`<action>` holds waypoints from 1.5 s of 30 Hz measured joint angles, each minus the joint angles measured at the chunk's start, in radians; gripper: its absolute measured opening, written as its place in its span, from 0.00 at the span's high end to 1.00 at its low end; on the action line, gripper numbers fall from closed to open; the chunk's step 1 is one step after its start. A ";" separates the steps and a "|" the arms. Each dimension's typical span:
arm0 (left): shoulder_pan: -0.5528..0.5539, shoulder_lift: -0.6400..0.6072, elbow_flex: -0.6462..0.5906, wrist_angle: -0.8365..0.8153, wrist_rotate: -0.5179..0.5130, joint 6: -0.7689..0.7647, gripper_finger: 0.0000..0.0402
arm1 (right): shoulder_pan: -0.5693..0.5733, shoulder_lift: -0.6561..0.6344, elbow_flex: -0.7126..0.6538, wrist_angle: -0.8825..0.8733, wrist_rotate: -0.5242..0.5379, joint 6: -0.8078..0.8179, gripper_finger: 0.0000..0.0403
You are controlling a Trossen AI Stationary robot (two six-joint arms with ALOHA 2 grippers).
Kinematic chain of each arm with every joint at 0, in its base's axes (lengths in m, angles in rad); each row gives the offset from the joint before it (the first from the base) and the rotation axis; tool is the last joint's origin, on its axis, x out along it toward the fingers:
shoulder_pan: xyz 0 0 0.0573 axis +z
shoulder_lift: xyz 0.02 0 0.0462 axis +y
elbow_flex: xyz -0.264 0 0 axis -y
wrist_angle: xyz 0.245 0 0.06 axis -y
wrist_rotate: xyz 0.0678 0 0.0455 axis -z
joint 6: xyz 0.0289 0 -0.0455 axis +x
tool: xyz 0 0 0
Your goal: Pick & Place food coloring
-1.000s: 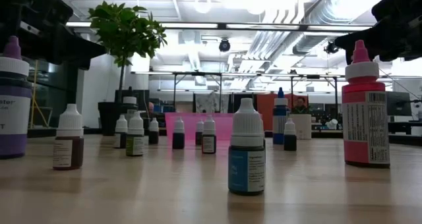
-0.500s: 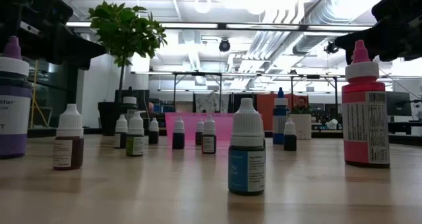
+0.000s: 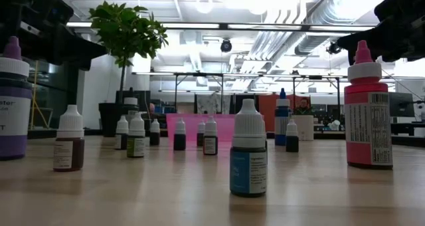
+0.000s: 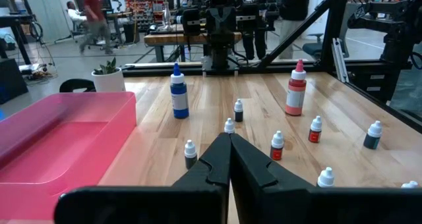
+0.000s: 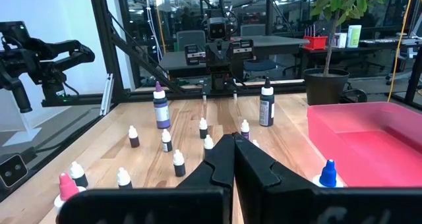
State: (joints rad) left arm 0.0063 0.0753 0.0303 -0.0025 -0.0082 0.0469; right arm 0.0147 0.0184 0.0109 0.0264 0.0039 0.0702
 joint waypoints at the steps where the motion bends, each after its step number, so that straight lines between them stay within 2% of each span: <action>1: 0.000 0.000 0.000 0.000 0.000 0.000 1.00 | 0.000 0.000 0.000 0.000 0.000 0.000 1.00; 25: 0.000 0.000 0.000 0.000 0.000 0.000 1.00 | 0.000 0.000 0.000 0.000 -0.001 0.000 1.00; 31: 0.000 0.000 0.000 0.000 0.000 0.000 1.00 | 0.000 0.000 0.000 0.000 -0.007 0.121 1.00; 35: 0.000 0.000 0.000 0.000 0.000 0.000 1.00 | 0.000 0.003 0.002 -0.004 -0.009 0.107 1.00; 40: 0.000 0.000 0.000 0.000 0.000 0.000 1.00 | 0.000 0.088 0.148 -0.197 -0.007 -0.008 1.00; 45: 0.000 0.000 0.000 0.000 0.000 0.000 1.00 | 0.000 0.295 0.332 -0.276 0.005 0.012 1.00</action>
State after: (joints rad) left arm 0.0063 0.0757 0.0303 -0.0025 -0.0082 0.0471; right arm 0.0151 0.3131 0.3424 -0.2494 0.0093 0.0820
